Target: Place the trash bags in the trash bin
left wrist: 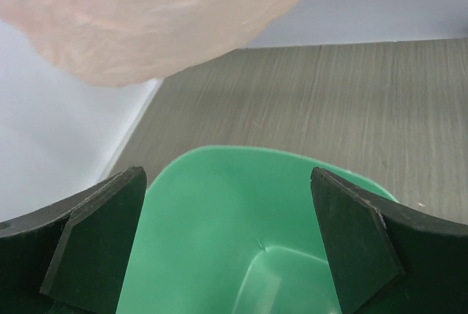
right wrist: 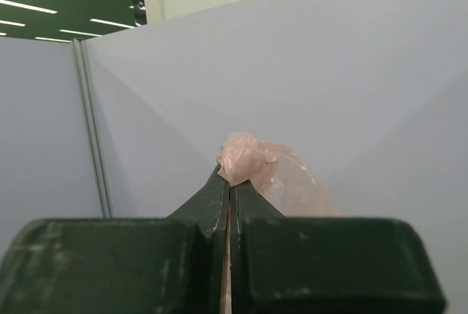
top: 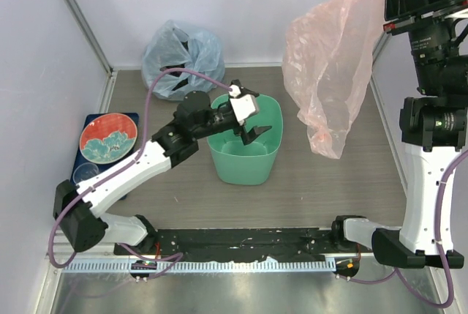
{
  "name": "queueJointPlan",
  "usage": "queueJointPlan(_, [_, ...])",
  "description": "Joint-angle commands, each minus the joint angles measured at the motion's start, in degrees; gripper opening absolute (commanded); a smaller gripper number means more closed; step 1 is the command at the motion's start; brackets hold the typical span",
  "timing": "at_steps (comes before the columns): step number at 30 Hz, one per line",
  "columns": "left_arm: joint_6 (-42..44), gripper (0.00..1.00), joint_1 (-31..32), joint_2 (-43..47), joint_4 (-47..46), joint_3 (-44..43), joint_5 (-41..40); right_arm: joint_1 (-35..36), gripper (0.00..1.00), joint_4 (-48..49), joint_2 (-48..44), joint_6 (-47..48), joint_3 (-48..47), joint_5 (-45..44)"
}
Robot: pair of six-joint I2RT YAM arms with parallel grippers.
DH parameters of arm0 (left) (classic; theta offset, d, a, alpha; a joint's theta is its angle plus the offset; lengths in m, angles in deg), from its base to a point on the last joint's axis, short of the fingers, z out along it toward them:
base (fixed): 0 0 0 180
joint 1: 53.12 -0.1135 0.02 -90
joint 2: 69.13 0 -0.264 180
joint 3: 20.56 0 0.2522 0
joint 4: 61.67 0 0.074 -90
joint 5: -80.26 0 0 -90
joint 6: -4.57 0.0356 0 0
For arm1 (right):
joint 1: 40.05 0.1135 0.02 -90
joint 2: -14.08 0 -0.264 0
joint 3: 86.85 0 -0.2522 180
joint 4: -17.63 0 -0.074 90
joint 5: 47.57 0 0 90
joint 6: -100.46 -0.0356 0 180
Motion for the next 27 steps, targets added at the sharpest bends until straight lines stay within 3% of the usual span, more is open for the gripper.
queueJointPlan(1, [4.56,1.0,2.58,-2.22,-17.13,-0.66,-1.0,-0.06,0.01,4.54,0.57,-4.53,-4.01,3.57])
queueJointPlan(8, [8.6,1.0,8.2,-8.37,-38.03,-0.21,-11.28,-0.06,0.01,4.37,1.62,-7.52,-6.48,7.17])
queueJointPlan(15, [12.21,0.97,11.29,-12.51,-44.66,-5.83,-19.98,-0.06,0.01,3.93,2.15,-9.63,-6.22,11.3])
queueJointPlan(18, [11.95,0.62,11.29,-11.72,-42.9,-9.08,-21.57,0.03,0.01,3.84,2.15,-9.98,-5.69,14.98])
queueJointPlan(19, [11.77,0.44,11.29,-11.2,-41.33,-9.79,-21.75,-0.06,0.01,3.67,2.06,-10.33,-5.17,15.87])
queueJointPlan(21, [10.98,0.25,11.29,-9.18,-39.39,-11.9,-21.93,0.03,0.01,3.76,2.15,-10.86,-4.64,19.37])
queueJointPlan(24, [10.01,0.1,11.29,-5.66,-34.3,-13.92,-21.76,0.03,0.01,4.89,2.24,-12.79,-3.23,21.76])
queueJointPlan(25, [9.84,0.0,11.29,-4.78,-32.02,-14.1,-21.67,0.03,0.01,5.33,2.41,-13.41,-2.88,23.51])
queueJointPlan(27, [8.88,0.0,11.29,-1.98,-29.29,-14.45,-21.58,0.03,0.01,6.39,2.85,-15.34,-2.88,25.01])
